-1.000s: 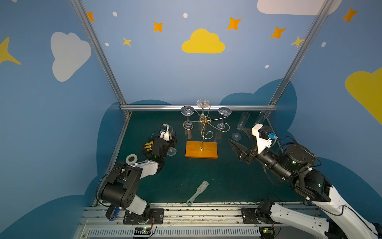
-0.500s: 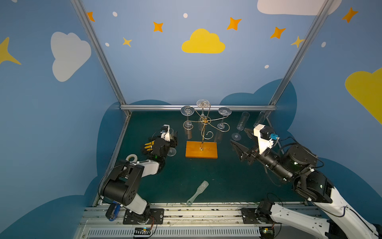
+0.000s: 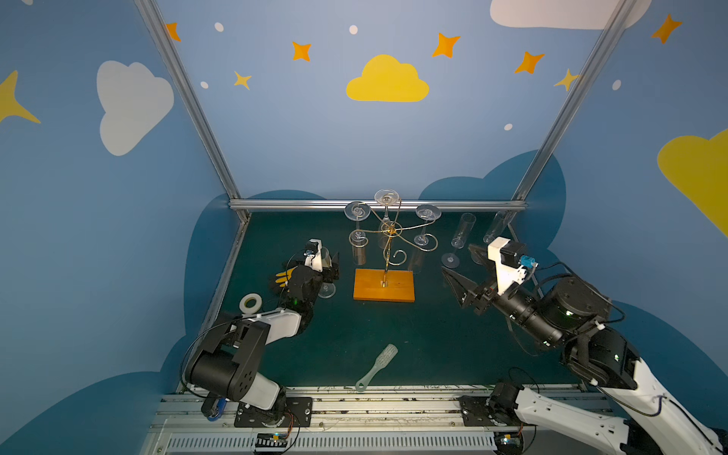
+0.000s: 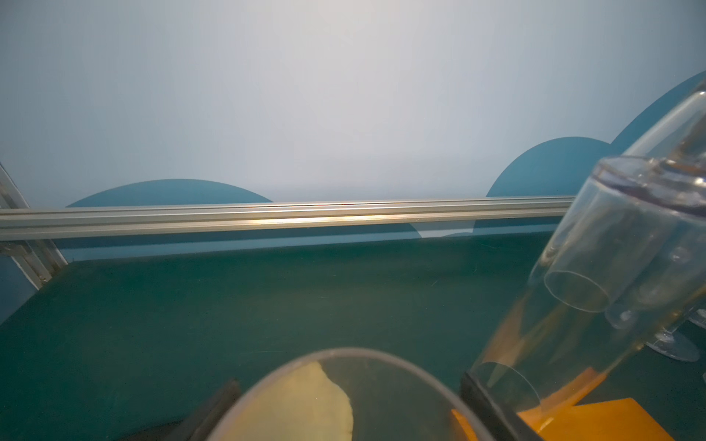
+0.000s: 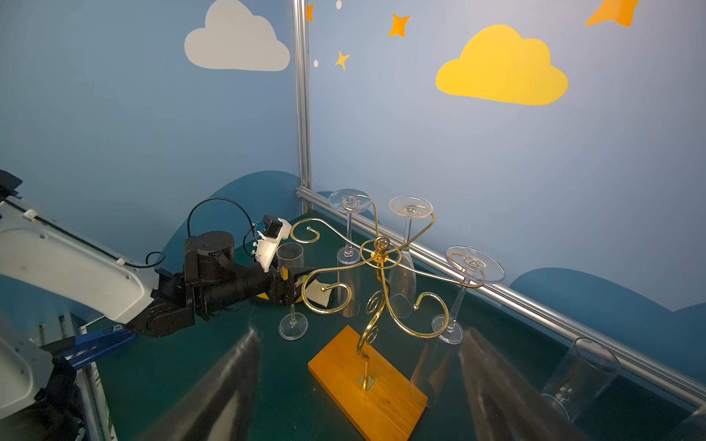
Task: Take the wine glass off the wine glass rack
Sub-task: Place the wine glass at the middle-left of the table.
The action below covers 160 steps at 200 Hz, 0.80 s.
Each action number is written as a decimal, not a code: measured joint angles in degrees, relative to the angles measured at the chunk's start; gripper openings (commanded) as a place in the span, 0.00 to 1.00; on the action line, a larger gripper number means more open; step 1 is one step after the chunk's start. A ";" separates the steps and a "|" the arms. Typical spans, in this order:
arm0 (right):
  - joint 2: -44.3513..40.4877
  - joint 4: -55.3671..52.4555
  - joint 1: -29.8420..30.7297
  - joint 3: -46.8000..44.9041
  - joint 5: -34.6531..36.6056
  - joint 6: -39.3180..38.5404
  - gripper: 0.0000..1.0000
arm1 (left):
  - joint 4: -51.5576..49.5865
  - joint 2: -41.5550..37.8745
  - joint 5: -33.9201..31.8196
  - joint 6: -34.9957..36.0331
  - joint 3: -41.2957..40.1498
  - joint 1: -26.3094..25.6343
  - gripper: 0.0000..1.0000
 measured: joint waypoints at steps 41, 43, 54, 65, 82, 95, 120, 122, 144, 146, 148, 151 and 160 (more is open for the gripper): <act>0.02 0.00 0.00 0.00 -0.11 0.02 0.82 | -2.05 -4.68 -0.72 -0.39 -1.33 0.00 0.99; 0.02 0.00 0.00 0.00 -0.11 0.02 0.82 | -2.21 -4.98 -0.76 -0.39 -1.42 0.00 0.99; 0.04 0.00 0.00 0.00 -0.13 0.02 0.82 | -3.13 -6.51 -0.87 -0.39 -1.79 0.00 0.99; 0.07 0.00 0.00 0.00 -0.15 0.02 0.82 | -3.91 -7.87 -0.92 -0.39 -1.97 0.00 0.99; 0.17 0.02 0.00 0.00 -0.22 0.02 0.82 | -5.40 -10.12 -1.07 -0.39 -2.19 0.00 0.99; 0.22 0.02 0.00 0.00 -0.35 0.07 0.82 | -6.38 -11.91 -1.16 -0.42 -2.56 0.02 0.99; 0.22 0.02 0.00 0.00 -0.48 0.24 0.82 | -8.39 -15.41 -1.64 -0.83 -3.78 0.02 0.99; 0.22 0.04 0.00 0.00 -0.48 0.28 0.82 | -8.63 -15.72 -1.70 -0.96 -3.89 0.02 0.99; 0.22 0.04 0.00 0.00 -0.57 0.44 0.82 | -11.06 -18.56 -1.99 -1.51 -4.28 0.02 0.99; 0.22 0.04 0.00 0.00 -0.57 0.44 0.82 | -11.32 -18.82 -1.99 -1.55 -4.28 0.02 0.99; 0.22 0.04 0.00 0.00 -0.57 0.44 0.82 | -11.58 -19.17 -2.05 -1.64 -4.31 0.02 0.99; 0.22 0.04 0.00 0.00 -0.57 0.44 0.82 | -11.96 -19.56 -2.10 -1.66 -4.31 0.04 0.99; 0.22 0.07 0.00 0.00 -0.57 0.46 0.82 | -12.98 -20.81 -2.19 -1.92 -4.37 0.07 0.99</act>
